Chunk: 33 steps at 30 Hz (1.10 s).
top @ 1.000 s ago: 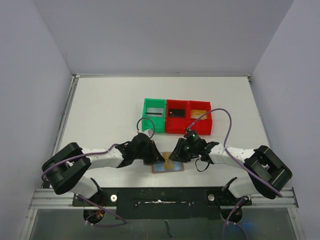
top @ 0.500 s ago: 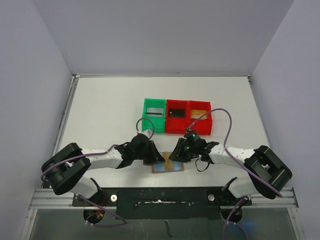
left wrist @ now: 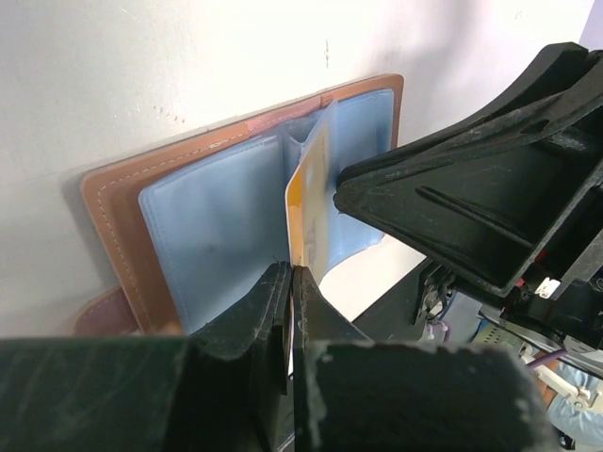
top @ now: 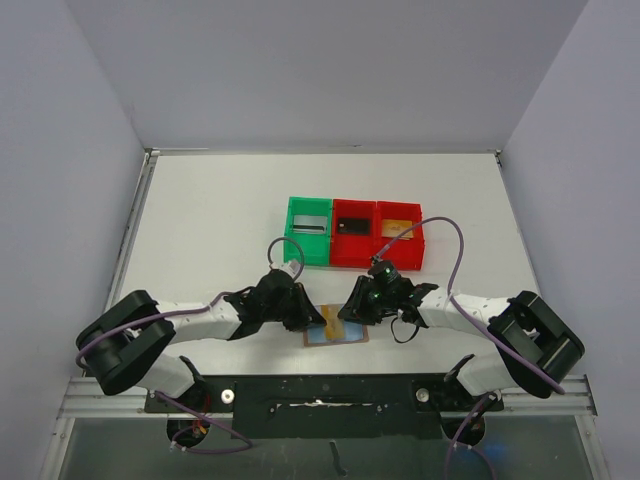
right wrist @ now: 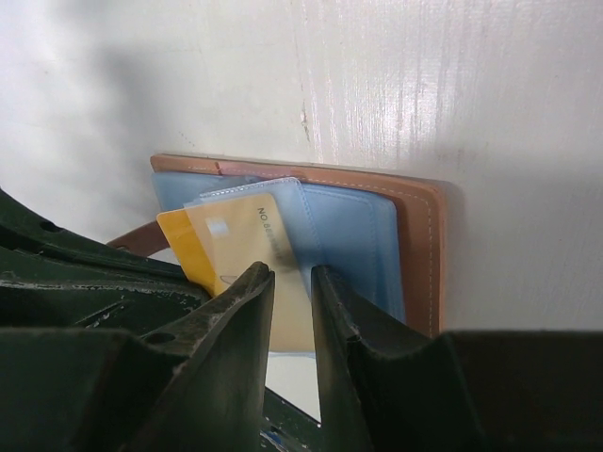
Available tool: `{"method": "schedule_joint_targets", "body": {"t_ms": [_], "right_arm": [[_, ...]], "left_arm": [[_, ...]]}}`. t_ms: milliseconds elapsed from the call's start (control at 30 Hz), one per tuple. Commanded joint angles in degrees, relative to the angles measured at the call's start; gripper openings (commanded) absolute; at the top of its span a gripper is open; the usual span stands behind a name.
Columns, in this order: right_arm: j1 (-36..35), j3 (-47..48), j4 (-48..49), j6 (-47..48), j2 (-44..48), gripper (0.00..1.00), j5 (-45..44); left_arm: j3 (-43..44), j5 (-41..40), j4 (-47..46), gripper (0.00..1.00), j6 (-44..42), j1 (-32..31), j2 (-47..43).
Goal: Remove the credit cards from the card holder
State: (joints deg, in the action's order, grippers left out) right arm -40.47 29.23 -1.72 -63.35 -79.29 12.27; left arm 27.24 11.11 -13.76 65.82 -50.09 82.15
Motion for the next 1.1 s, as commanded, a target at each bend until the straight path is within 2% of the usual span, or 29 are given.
{"method": "schedule_joint_targets", "body": {"t_ms": [0,300,500,633,767,967,1067], "right_arm": [[0.38,0.18,-2.13,1.19,0.17,0.26,-1.00],[0.48,1.53,-2.51,3.17,3.00,0.26,-1.55],[0.41,4.49,-1.49,6.09,5.62,0.29,0.21],[-0.09,6.23,2.81,6.75,3.54,0.32,4.33],[-1.00,7.58,0.38,5.56,-1.37,0.33,3.17],[-1.02,3.05,-0.56,2.86,-3.51,0.33,1.18],[-1.04,0.89,1.20,1.64,-2.82,0.33,1.37]], "left_arm": [[-0.58,0.03,-1.27,0.00,0.03,0.34,-2.37],[0.17,-2.08,3.99,0.00,-2.03,0.45,-4.24],[0.48,-1.24,2.92,0.00,-2.28,0.50,-3.30],[1.13,-0.83,2.16,0.00,-2.28,0.43,-2.28],[1.23,-0.74,1.94,0.00,-2.06,0.49,-2.43],[0.53,-0.22,0.28,0.00,-1.23,0.53,-2.31],[-0.13,0.77,-2.32,0.06,-0.43,0.51,-1.60]]}}
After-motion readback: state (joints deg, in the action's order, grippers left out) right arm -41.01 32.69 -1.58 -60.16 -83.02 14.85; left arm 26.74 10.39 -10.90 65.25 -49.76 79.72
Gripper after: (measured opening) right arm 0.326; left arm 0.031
